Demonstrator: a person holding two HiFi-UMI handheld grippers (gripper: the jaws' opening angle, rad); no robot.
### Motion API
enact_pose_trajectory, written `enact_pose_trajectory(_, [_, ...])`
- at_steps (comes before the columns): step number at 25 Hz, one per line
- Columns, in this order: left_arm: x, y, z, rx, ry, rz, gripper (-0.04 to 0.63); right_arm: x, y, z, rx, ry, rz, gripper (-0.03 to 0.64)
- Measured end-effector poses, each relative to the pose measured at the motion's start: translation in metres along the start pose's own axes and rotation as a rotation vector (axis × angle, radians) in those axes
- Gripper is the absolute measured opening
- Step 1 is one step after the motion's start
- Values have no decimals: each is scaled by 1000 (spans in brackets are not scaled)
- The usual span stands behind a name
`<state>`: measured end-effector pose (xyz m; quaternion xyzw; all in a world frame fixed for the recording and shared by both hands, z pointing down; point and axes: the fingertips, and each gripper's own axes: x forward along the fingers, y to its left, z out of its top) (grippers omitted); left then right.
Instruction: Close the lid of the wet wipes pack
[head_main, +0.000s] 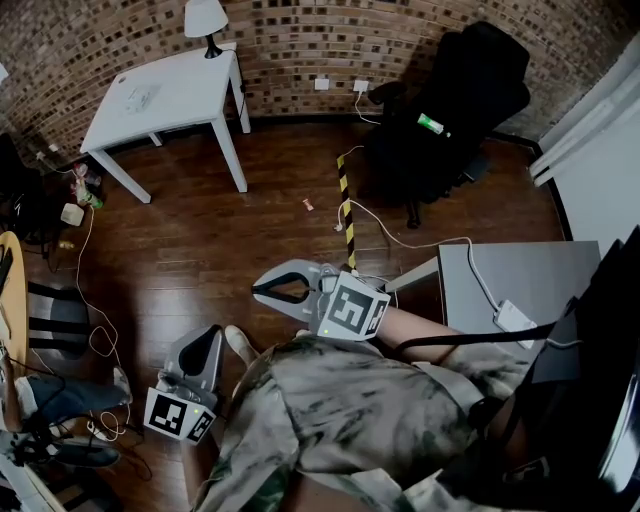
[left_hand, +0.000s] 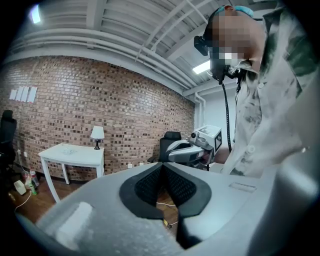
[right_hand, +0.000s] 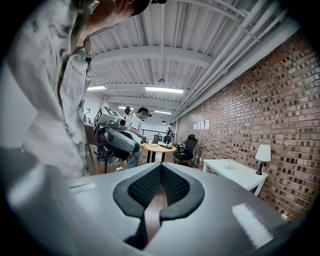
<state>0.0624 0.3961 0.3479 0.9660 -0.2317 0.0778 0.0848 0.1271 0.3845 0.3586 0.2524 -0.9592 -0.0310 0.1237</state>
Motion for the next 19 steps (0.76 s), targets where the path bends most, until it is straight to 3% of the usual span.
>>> enact_pose_trajectory(11, [3,17,-8,-39,5,12,2,15,-8,-12,14,23,27,2])
enact_pose_trajectory(19, [2,56,-17,-67,6,28,2,51,-26,-21,16,41,52,2])
